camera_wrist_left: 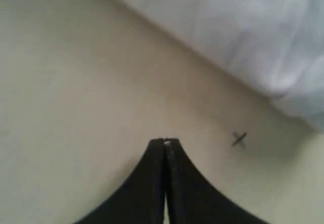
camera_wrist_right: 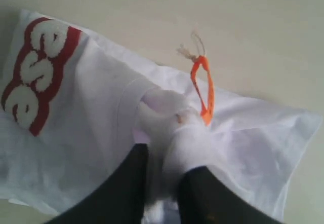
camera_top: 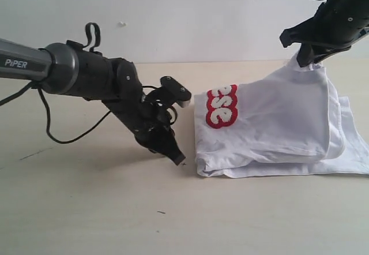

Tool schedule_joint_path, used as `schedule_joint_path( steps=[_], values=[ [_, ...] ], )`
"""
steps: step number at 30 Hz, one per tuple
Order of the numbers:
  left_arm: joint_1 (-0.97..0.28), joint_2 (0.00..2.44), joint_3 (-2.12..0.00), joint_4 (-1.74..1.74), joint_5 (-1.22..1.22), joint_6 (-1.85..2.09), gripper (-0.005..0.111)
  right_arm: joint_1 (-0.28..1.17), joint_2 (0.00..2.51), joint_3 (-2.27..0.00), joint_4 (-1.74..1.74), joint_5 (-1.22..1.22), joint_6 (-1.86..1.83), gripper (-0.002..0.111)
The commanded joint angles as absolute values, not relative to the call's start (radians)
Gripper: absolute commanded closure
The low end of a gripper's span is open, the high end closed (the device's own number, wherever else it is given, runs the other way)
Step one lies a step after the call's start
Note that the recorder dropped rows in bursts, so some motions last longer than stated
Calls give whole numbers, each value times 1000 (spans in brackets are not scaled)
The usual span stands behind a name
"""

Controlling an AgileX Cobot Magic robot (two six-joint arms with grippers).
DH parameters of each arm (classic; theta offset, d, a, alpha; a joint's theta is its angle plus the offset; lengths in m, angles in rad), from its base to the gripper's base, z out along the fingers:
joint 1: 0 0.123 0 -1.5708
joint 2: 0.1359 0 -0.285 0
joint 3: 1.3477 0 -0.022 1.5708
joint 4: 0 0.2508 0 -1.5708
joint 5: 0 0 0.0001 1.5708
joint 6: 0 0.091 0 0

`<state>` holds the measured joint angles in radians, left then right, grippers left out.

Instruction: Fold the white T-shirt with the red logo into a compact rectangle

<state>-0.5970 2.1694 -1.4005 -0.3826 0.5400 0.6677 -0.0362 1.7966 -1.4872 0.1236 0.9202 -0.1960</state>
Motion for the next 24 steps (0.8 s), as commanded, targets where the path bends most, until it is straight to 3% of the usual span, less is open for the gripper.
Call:
schedule_joint_path(
  steps=[1,4,8,11,12,14,24],
  values=[
    [-565,2084,-1337,-380,468,643,107,-35,1795,-1494,-13,883,-84,55],
    [-554,2021,-1326,-394,439,643,107,-35,1795,-1494,-232,901,132,51],
    [-547,1933,-1326,-428,395,643,107,-34,1804,-1494,-30,903,0,53],
    [-539,1864,-1326,-435,376,634,107,-16,1837,-1494,263,932,-248,75],
    [-532,1837,-1326,-435,372,612,107,-5,1859,-1492,309,940,-296,90],
    [-516,1796,-1326,-435,372,589,107,23,1901,-1490,290,947,-312,108],
    [-434,1628,-1282,-435,364,543,107,153,2176,-1492,258,793,-255,108]
  ],
)
